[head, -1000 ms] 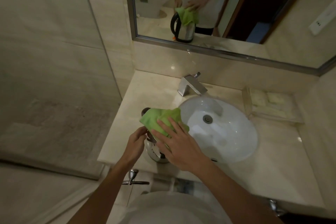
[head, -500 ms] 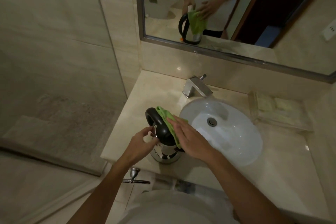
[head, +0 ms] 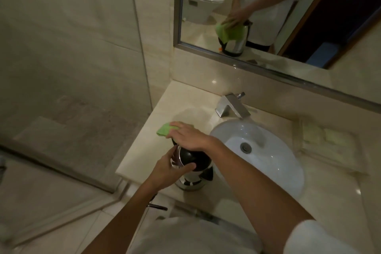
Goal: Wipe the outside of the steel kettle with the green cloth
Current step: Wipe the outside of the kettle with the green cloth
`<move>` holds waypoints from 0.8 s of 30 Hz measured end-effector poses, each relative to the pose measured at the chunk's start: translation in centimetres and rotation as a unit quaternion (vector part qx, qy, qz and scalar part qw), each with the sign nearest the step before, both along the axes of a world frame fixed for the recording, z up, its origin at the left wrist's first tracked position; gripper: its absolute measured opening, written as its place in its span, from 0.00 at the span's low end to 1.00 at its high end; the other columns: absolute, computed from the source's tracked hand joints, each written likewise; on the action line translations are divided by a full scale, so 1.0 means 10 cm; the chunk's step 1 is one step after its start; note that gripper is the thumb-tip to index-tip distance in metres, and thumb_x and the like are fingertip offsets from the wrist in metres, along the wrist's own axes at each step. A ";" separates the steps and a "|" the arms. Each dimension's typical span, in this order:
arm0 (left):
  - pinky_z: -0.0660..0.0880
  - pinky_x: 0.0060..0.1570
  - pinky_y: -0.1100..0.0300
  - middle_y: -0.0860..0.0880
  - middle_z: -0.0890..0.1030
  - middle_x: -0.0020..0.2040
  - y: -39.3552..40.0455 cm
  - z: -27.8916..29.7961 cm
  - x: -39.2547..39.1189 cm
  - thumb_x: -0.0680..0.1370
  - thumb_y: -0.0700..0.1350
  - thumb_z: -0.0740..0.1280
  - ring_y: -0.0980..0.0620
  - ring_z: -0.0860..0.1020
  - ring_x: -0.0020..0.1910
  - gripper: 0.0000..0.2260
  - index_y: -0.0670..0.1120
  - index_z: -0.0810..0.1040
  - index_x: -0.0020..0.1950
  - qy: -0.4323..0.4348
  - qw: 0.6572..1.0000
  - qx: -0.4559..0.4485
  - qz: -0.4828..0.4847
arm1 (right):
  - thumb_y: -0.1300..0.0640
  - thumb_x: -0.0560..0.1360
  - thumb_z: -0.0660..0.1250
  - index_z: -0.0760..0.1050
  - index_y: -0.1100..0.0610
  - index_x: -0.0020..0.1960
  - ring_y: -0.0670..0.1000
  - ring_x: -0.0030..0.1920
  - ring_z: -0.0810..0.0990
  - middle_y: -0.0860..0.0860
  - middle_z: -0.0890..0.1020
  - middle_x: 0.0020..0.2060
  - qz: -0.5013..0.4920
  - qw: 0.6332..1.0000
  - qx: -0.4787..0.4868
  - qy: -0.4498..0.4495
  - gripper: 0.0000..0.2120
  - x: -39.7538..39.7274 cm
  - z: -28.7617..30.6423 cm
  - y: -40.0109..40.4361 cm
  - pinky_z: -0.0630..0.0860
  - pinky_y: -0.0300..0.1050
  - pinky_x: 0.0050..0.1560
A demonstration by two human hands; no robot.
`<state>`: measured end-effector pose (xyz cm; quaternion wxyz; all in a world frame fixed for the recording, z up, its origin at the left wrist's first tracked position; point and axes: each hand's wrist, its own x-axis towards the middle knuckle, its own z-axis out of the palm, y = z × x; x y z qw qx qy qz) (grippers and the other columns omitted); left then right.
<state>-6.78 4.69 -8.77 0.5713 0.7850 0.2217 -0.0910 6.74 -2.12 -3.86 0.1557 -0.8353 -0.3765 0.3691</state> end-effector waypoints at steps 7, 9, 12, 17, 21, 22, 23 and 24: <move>0.76 0.60 0.55 0.57 0.80 0.59 0.08 0.02 0.02 0.61 0.70 0.73 0.58 0.78 0.57 0.42 0.57 0.68 0.71 0.025 0.999 0.025 -0.023 | 0.47 0.85 0.41 0.76 0.57 0.68 0.60 0.74 0.63 0.60 0.61 0.77 -0.063 0.988 -0.056 0.133 0.29 0.28 0.10 0.33 0.59 0.49 0.70; 0.77 0.60 0.54 0.57 0.80 0.59 0.10 0.00 0.04 0.60 0.71 0.72 0.57 0.78 0.57 0.43 0.57 0.67 0.71 0.032 0.999 0.026 -0.029 | 0.46 0.85 0.40 0.76 0.56 0.68 0.60 0.74 0.62 0.60 0.61 0.77 -0.076 0.984 -0.069 0.146 0.30 0.33 0.09 0.35 0.59 0.50 0.71; 0.77 0.59 0.54 0.57 0.81 0.57 0.12 0.02 0.05 0.60 0.70 0.73 0.59 0.79 0.56 0.42 0.57 0.68 0.70 0.032 0.998 0.035 -0.038 | 0.44 0.85 0.42 0.76 0.51 0.68 0.60 0.70 0.67 0.60 0.66 0.73 -0.103 0.977 -0.076 0.171 0.28 0.38 0.04 0.38 0.61 0.51 0.69; 0.77 0.59 0.55 0.57 0.81 0.56 0.13 0.06 0.08 0.60 0.68 0.74 0.59 0.79 0.56 0.40 0.56 0.69 0.70 0.031 0.997 0.050 -0.046 | 0.46 0.82 0.54 0.75 0.56 0.69 0.56 0.68 0.72 0.56 0.76 0.68 -0.064 0.973 -0.082 0.208 0.23 0.41 0.01 0.41 0.66 0.48 0.64; 0.76 0.59 0.57 0.56 0.81 0.59 0.13 0.06 0.08 0.60 0.69 0.73 0.57 0.78 0.58 0.42 0.55 0.69 0.70 0.033 0.997 0.057 -0.046 | 0.59 0.82 0.51 0.67 0.53 0.75 0.55 0.77 0.61 0.54 0.65 0.77 0.062 0.989 -0.075 0.113 0.22 0.36 0.00 0.40 0.58 0.51 0.77; 0.76 0.59 0.57 0.55 0.81 0.59 0.13 0.05 0.07 0.60 0.70 0.72 0.57 0.78 0.58 0.42 0.55 0.70 0.69 0.034 0.997 0.059 -0.045 | 0.60 0.82 0.51 0.69 0.53 0.74 0.56 0.76 0.61 0.55 0.66 0.76 0.090 0.991 -0.067 0.074 0.22 0.32 -0.01 0.35 0.58 0.52 0.77; 0.77 0.58 0.56 0.56 0.81 0.58 0.13 0.05 0.07 0.59 0.70 0.72 0.57 0.78 0.57 0.41 0.55 0.71 0.69 0.031 0.997 0.061 -0.043 | 0.60 0.82 0.52 0.70 0.54 0.73 0.56 0.76 0.61 0.55 0.68 0.75 0.111 0.992 -0.052 0.035 0.21 0.28 -0.03 0.28 0.58 0.53 0.76; 0.78 0.57 0.55 0.56 0.82 0.57 0.12 0.05 0.07 0.59 0.71 0.72 0.58 0.79 0.56 0.40 0.56 0.72 0.67 0.027 0.997 0.063 -0.039 | 0.60 0.82 0.52 0.72 0.55 0.72 0.56 0.76 0.60 0.54 0.69 0.74 0.121 0.992 -0.029 0.001 0.20 0.22 -0.05 0.19 0.57 0.54 0.76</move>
